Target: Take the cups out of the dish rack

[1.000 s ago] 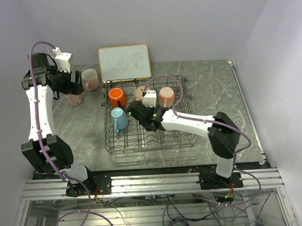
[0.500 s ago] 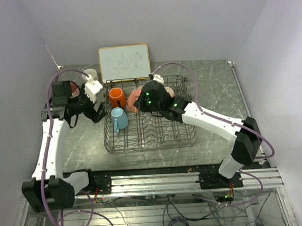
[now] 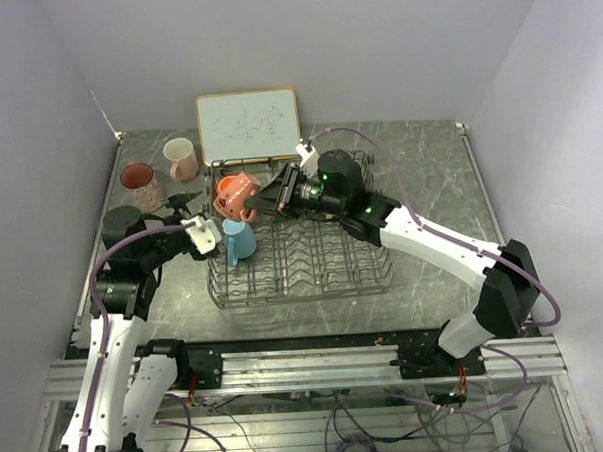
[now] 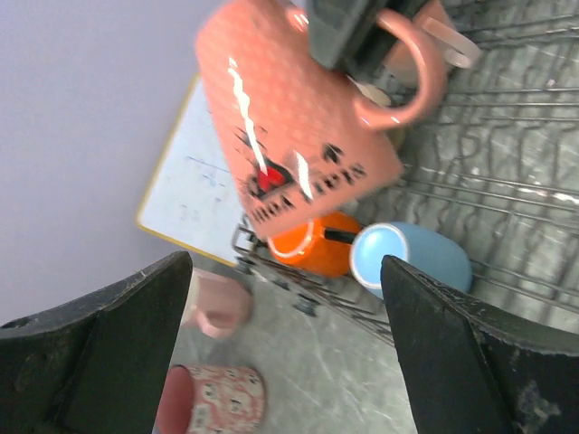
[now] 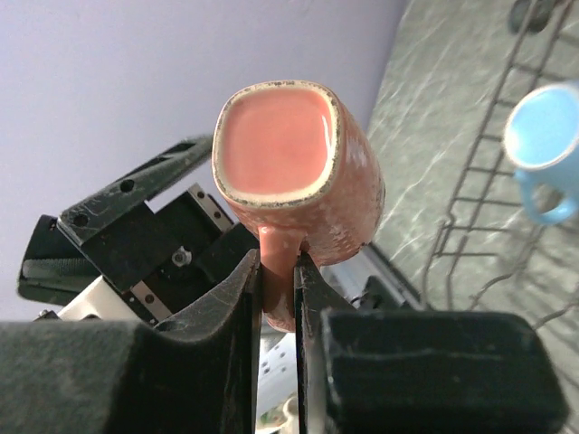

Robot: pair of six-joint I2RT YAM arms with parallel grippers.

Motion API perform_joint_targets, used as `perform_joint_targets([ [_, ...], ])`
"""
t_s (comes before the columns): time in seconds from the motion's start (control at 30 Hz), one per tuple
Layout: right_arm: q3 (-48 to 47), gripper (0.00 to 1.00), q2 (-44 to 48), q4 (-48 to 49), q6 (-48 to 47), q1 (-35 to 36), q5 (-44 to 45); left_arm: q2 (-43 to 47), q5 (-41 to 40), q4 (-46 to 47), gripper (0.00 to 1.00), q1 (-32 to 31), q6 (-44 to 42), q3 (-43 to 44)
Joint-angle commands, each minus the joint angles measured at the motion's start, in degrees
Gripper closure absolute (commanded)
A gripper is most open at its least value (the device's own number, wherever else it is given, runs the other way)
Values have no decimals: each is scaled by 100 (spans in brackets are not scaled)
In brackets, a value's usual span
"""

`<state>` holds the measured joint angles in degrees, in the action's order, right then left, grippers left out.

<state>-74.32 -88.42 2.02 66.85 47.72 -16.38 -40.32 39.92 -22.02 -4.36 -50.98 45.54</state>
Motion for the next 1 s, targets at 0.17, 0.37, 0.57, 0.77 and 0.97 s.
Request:
perform_joint_targets([
  [0.17, 852, 100, 179, 2798, 2076, -17, -1459, 664, 173, 1010, 8, -47, -388, -203],
  [0.37, 1065, 100, -5, 3782, 2829, 49, -1695, 672, 244, 807, 12, -47, -321, -11],
  [0.57, 1055, 100, -263, 4299, 3266, 162, -1866, 674, 298, 954, 28, -47, 120, 184],
  [0.77, 1119, 100, -425, 4464, 3445, 273, -1835, 687, 400, 856, 40, -47, 366, 335],
  [0.97, 772, 100, -775, 4497, 3529, 479, -1884, 827, 445, 1088, 41, -47, 728, 254],
])
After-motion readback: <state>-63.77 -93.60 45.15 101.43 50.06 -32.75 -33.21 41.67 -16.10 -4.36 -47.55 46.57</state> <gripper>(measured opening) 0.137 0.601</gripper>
